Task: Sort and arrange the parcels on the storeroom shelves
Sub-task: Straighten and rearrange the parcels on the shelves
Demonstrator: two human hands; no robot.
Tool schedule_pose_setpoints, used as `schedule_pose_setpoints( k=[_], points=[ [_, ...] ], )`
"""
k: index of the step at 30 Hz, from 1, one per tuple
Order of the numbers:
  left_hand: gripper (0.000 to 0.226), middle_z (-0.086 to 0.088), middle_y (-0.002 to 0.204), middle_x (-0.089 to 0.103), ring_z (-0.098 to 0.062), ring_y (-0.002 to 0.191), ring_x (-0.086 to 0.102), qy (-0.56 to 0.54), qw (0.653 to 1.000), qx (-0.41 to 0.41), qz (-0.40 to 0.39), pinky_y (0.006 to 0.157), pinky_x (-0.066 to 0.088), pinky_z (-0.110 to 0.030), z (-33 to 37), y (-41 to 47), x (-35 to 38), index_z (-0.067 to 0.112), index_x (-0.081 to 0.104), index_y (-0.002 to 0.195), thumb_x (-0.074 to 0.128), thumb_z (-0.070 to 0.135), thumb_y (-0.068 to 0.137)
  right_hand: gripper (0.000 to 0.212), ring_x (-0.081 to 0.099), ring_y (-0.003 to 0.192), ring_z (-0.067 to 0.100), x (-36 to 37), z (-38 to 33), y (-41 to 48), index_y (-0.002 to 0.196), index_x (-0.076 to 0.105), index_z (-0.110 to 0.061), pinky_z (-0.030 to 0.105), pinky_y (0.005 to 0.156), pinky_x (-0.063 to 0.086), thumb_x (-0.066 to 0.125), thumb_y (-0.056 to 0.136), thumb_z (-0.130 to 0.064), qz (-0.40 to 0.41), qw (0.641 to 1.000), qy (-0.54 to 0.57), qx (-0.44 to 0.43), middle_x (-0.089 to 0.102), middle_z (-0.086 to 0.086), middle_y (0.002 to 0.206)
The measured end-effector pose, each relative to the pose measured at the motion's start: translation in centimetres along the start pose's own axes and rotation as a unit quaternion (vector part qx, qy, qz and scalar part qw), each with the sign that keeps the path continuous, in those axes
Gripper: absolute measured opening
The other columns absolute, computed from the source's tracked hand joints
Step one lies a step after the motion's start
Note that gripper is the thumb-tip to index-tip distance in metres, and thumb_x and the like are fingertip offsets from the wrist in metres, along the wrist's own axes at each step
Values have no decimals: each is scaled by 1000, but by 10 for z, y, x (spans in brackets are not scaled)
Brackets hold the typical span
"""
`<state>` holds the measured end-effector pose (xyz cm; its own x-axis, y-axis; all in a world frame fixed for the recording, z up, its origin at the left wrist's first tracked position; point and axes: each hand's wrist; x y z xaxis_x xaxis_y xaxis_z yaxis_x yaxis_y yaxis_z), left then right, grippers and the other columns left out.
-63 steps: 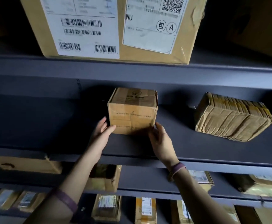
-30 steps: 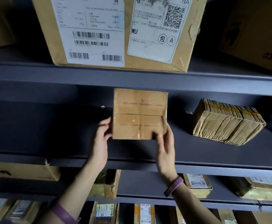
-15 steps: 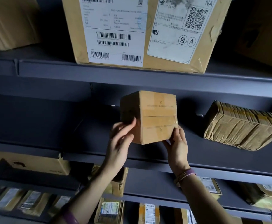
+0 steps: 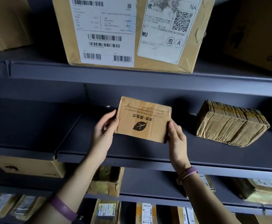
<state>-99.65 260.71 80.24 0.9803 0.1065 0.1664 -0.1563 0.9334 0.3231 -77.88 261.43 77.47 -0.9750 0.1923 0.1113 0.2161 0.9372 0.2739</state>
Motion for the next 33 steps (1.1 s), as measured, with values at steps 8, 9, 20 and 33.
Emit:
schedule_pose_setpoints(
  k=[8,9,20,33],
  points=[
    [46,26,122,63,6,115,55,-30,996,-72,-51,92,39,-28,16,12,6,50,65,109,30,35,84,15,63,91,2,-5,-12,-2,98,65,-36,25,77,50,51,94,-36,-1,997,80,-6,68,-12,103],
    [44,26,115,66,7,107,59,-36,996,-77,-37,88,40,-30,17,14,6,46,67,106,30,33,87,17,64,90,4,-5,-13,-2,95,67,-36,25,78,49,50,96,-35,1,997,81,-9,68,-9,101],
    [25,19,99,71,-14,109,57,16,987,-163,0,86,43,-39,-1,0,13,58,65,84,44,45,78,32,52,124,-1,-8,-10,-2,131,58,-39,35,113,36,46,102,-33,-18,1000,7,-5,56,-17,128],
    [25,8,108,69,-13,100,64,94,977,-188,42,79,47,-31,-21,29,0,39,65,103,69,42,79,45,55,121,-2,17,1,3,138,53,-22,21,106,39,53,97,-39,-73,992,30,100,60,-10,134]
  ],
)
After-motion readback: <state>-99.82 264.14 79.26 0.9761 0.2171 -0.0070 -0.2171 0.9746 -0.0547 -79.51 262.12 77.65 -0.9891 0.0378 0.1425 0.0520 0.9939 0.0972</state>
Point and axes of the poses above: each hand's wrist, its own y-axis towards the middle knuckle, its own x-axis out of the palm, z = x × y
